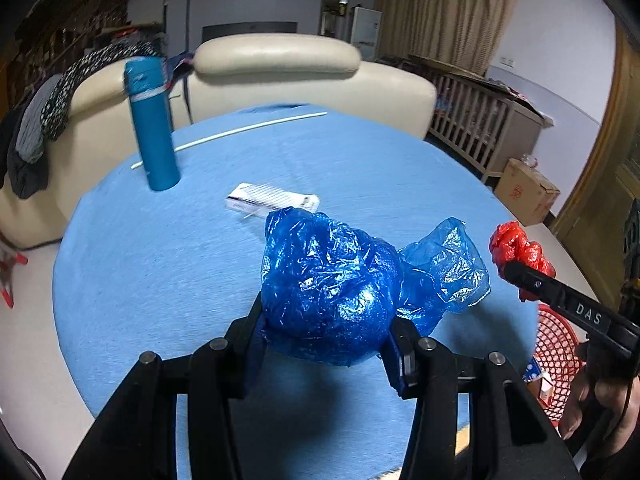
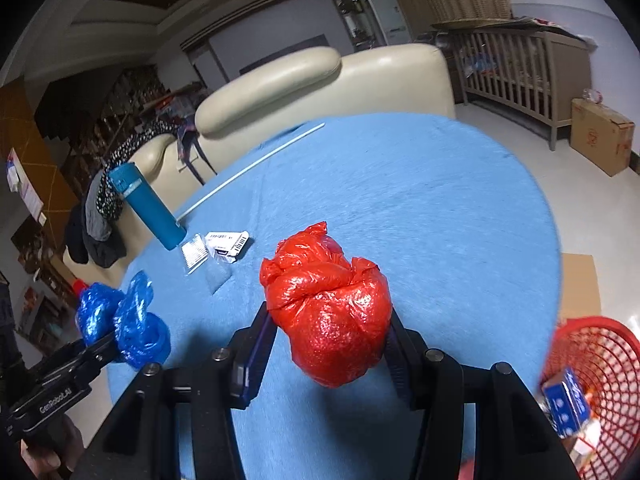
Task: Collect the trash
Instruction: 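Lift both bags and carry them toward the red basket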
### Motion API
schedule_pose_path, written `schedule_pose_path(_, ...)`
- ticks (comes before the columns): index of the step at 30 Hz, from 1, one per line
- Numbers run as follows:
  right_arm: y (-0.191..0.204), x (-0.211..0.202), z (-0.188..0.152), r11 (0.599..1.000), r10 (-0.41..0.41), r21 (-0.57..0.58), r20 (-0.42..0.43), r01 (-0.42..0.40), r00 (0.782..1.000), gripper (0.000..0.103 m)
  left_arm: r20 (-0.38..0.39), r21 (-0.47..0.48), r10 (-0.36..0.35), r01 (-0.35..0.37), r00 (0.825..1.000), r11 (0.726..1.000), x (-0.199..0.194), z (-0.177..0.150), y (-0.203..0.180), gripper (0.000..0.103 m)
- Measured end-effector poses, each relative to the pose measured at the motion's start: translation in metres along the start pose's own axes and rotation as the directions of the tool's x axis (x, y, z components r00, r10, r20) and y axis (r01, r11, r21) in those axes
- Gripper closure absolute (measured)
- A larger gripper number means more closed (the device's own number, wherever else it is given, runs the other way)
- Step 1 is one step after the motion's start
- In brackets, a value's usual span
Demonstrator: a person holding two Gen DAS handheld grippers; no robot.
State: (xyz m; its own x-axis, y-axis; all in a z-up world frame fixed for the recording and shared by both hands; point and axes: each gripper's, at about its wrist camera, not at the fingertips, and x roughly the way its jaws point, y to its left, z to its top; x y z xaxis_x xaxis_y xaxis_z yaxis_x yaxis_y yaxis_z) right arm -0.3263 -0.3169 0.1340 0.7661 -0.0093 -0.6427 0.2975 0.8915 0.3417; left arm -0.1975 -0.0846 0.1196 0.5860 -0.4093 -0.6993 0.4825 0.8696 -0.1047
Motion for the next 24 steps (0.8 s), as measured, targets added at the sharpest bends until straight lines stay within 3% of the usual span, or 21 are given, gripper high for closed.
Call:
schedule_pose_path(16,-0.050,-0.078,-0.019,0.995,-0.061,0.089,0.118,0.050,0.991,0.048,0.025,0.153,-0.072,0.067,0.997,0.986,-0.023,-0.007,-0.075,0.051)
schedule_pose_path(24,-0.097,-0.112,-0.037,0.980,-0.148,0.152,0.139,0.127,0.979,0.048,0.020,0.203,-0.104,0.097,0.994,0.974,-0.028,-0.014,-0.094,0.051)
